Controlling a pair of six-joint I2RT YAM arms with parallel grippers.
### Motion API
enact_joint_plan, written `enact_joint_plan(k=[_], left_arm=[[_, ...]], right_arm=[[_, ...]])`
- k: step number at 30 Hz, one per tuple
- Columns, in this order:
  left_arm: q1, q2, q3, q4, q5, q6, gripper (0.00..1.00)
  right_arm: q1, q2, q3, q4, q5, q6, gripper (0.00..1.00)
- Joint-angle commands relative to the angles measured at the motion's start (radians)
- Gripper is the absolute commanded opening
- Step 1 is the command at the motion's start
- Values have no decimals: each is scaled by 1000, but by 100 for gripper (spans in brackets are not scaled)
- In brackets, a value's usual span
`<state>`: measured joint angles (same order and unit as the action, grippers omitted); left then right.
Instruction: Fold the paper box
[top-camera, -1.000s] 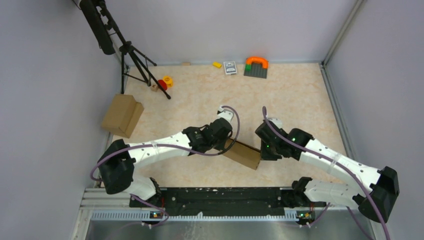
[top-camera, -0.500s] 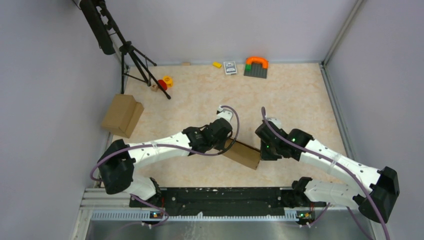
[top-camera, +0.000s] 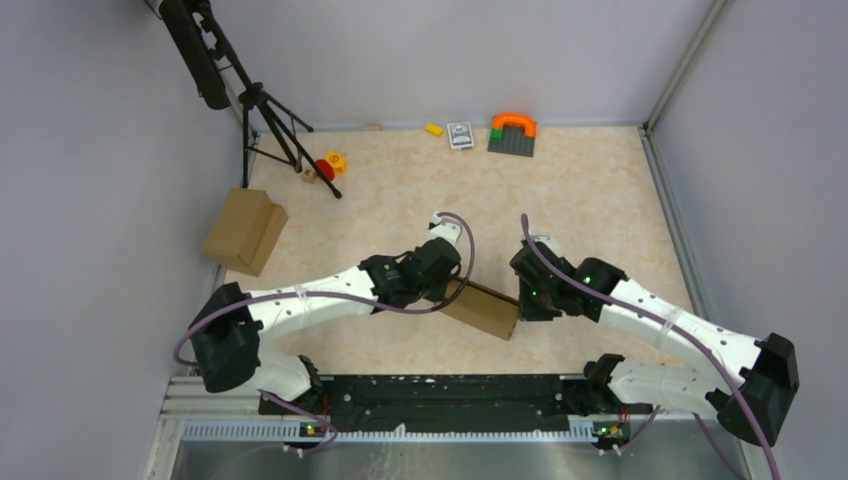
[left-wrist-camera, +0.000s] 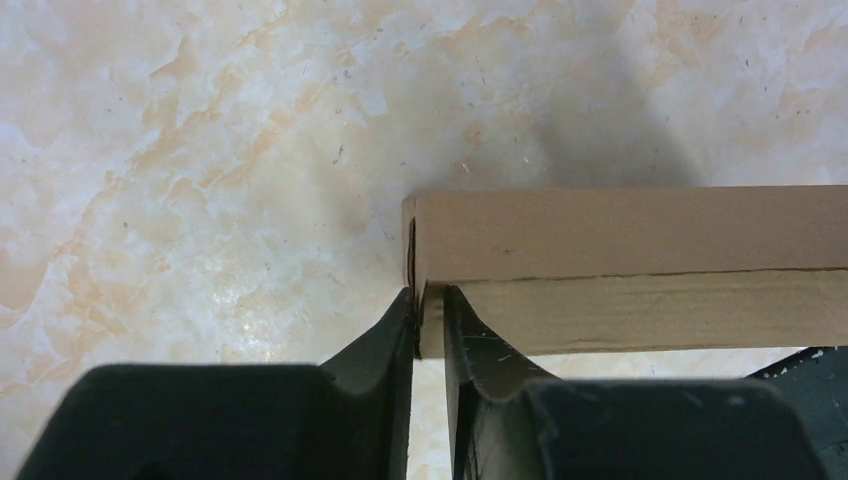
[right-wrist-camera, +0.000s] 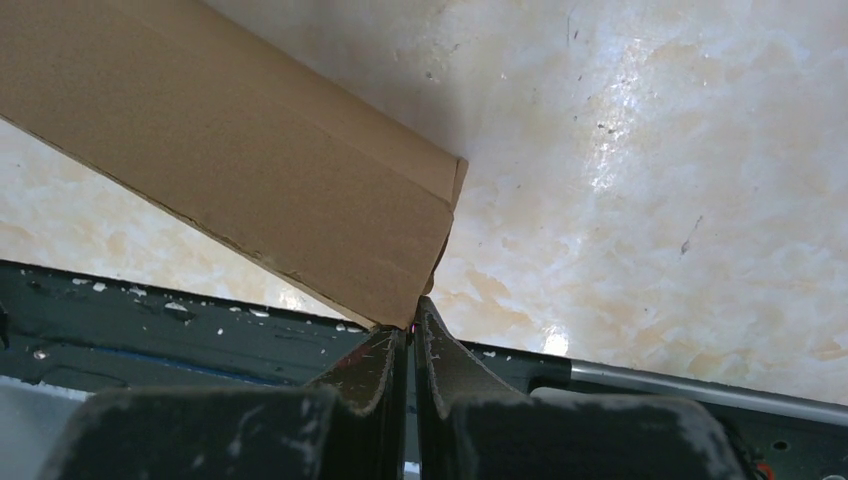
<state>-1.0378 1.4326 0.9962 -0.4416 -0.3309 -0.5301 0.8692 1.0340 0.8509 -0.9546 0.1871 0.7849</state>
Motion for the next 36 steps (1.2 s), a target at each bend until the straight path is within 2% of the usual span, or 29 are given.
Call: enact_joint_plan(k=[1, 17, 21, 26, 29, 34, 36], left_arm=[[12, -55, -18, -10, -6, -17, 19], [27, -87, -26, -35, 28, -19, 35], [28, -99, -16, -50, 88, -23, 50], [28, -104, -44, -27, 106, -31, 54], [27, -88, -41, -20, 86, -33, 44], [27, -69, -23, -11, 97, -28, 14], [26, -56, -19, -19, 110, -38, 9]], right_arm=[[-2, -19, -2, 33, -25, -14, 0], [-2, -3, 11, 28, -17, -28, 0], [-2, 0, 16, 32, -17, -28, 0], [-2, 11, 17, 35, -17, -30, 0], [-1, 13, 19, 38, -19, -31, 0], [-1, 19, 28, 38, -16, -30, 0], [0, 22, 32, 41, -18, -27, 0]])
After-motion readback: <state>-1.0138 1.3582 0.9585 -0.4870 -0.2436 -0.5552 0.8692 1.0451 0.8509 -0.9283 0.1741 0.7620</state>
